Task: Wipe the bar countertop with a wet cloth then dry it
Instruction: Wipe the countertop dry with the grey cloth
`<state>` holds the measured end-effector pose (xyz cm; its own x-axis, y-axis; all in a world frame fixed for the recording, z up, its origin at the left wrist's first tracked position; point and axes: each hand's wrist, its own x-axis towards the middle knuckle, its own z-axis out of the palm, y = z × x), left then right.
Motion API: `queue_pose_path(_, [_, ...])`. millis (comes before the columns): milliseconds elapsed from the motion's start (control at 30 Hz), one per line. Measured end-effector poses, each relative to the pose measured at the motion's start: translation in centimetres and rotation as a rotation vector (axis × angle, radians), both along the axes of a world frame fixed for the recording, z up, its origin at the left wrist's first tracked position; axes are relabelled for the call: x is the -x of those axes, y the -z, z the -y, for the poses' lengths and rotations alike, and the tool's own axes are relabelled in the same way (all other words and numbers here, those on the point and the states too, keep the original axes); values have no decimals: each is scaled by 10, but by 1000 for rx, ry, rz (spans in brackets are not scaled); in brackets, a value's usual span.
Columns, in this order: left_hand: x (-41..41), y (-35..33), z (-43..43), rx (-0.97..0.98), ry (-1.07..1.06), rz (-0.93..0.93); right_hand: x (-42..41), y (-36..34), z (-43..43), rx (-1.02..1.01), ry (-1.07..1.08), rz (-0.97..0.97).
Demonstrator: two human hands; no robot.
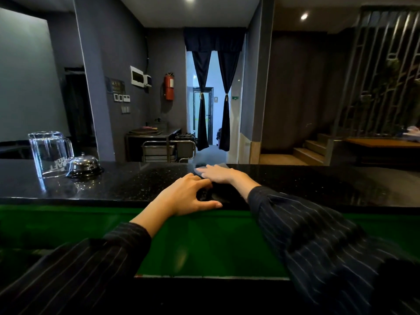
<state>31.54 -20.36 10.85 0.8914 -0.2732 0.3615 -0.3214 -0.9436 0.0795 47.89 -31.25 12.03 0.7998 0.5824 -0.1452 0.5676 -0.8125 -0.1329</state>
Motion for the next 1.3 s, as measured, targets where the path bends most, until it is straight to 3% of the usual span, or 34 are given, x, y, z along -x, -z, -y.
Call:
queue_pose_path(100, [1,1,-1,0,-23,6,3,-4,57,-29,-1,-30])
queue_pose_path(233, [-2,1,-3,1,-23,17,-15,-3,129,-101,283,-37])
queue_pose_path(400, [-2,-1,0,-2,-15,11,9,-6,117,-38,462,85])
queue_pose_path(633, [-3,1,-2,-31,-25,52,62,-5,38,-6,158,80])
queue_pose_path(767, [1,0,-5,-102,0,86,83,-6,63,-21,82,49])
queue_pose_path(867, [10,-7,-32,-206,26,172,78,-7,116,-70,232,18])
queue_pose_path(1000, [28,-5,-96,-245,-118,178,75,-7,168,-71,458,35])
queue_pose_path(1100, [33,8,-120,-206,-204,109,84,-7,165,-67,553,38])
queue_pose_path(1300, [31,12,-118,-213,-178,171,92,-2,117,-24,771,124])
